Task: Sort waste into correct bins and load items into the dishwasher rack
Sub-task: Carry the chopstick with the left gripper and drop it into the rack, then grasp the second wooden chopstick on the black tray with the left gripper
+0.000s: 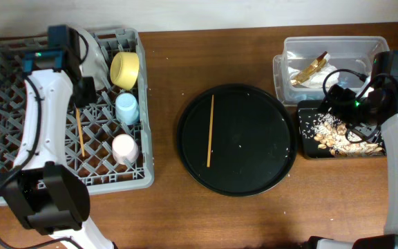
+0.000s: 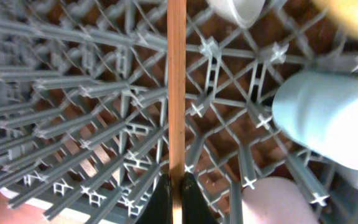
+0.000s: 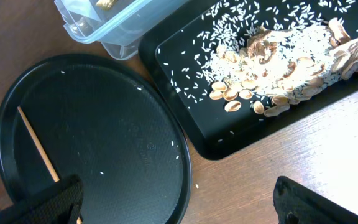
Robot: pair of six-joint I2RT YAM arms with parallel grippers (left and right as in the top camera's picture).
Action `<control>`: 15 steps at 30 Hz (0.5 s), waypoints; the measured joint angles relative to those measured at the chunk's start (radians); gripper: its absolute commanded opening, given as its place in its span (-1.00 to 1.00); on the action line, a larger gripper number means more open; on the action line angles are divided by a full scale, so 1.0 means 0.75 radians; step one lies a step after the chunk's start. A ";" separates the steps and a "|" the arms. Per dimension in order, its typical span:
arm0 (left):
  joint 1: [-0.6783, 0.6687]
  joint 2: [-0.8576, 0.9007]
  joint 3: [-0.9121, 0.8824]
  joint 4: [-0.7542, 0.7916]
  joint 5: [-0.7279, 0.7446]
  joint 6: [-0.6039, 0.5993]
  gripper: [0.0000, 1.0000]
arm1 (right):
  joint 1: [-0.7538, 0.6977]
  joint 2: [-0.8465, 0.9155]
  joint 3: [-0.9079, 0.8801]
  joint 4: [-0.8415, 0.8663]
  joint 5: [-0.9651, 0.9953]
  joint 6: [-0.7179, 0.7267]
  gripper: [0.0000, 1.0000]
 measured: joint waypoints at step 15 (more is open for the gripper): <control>-0.009 0.001 -0.178 0.116 0.217 0.159 0.04 | 0.000 0.001 0.001 0.001 0.000 0.001 0.97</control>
